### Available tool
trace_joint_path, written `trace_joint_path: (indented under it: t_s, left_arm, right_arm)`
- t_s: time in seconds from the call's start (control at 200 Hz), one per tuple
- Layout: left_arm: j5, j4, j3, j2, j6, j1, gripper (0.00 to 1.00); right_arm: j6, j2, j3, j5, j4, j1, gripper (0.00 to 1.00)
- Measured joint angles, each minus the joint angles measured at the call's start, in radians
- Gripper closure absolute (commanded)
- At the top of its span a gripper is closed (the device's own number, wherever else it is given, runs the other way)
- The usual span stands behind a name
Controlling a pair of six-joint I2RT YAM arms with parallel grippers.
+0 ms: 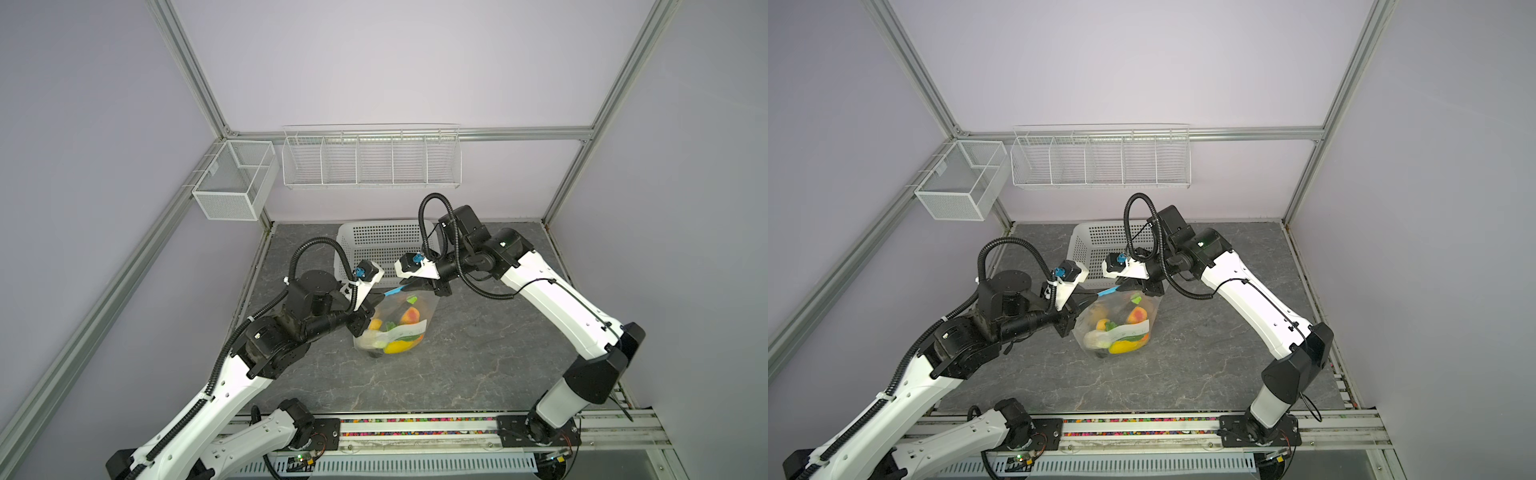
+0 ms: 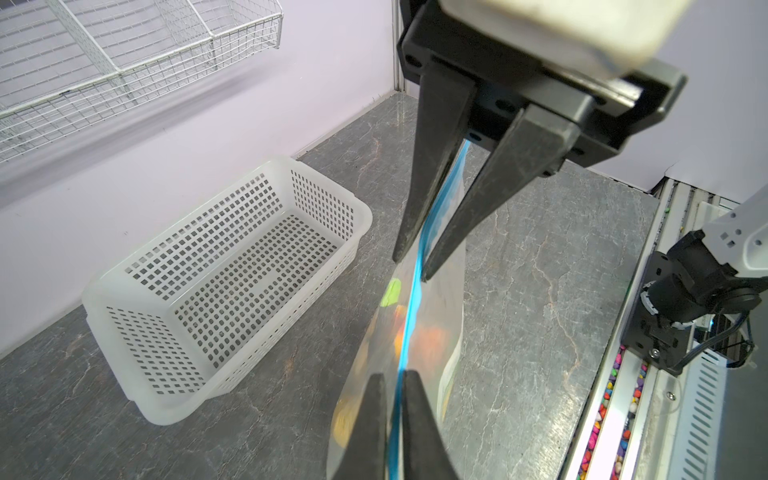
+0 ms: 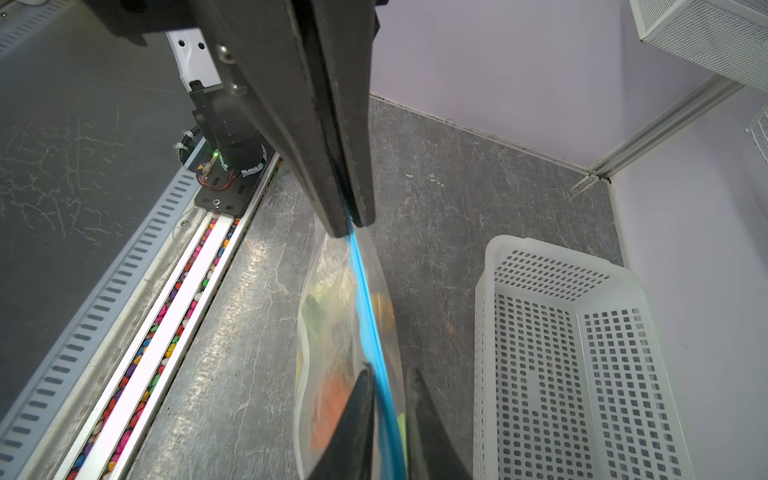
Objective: Place the food in the zip-top bag and seal the zipper
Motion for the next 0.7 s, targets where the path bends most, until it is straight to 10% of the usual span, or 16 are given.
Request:
trace_joint_path:
  t_s: [0.205,0.575,0.7]
  left_arm:
    - [-0.013,0.024,-0.003,0.004,0.003,0.0,0.74]
    - [-0.14,0.137,-0.082,-0.066,-0.071,0.0,0.0]
    - [-0.197,0.179,-0.099,-0.1,-0.105,0.0,0.0]
  right_arm:
    - [0.033,-0.032,-0.072,0.039,0.063,0.001,0.94]
    - [0.167,-0.13,-0.149,0.161,0.154,0.008,0.94]
    - [0.221,-0.159,-0.161,0.217,0.169,0.012,0.93]
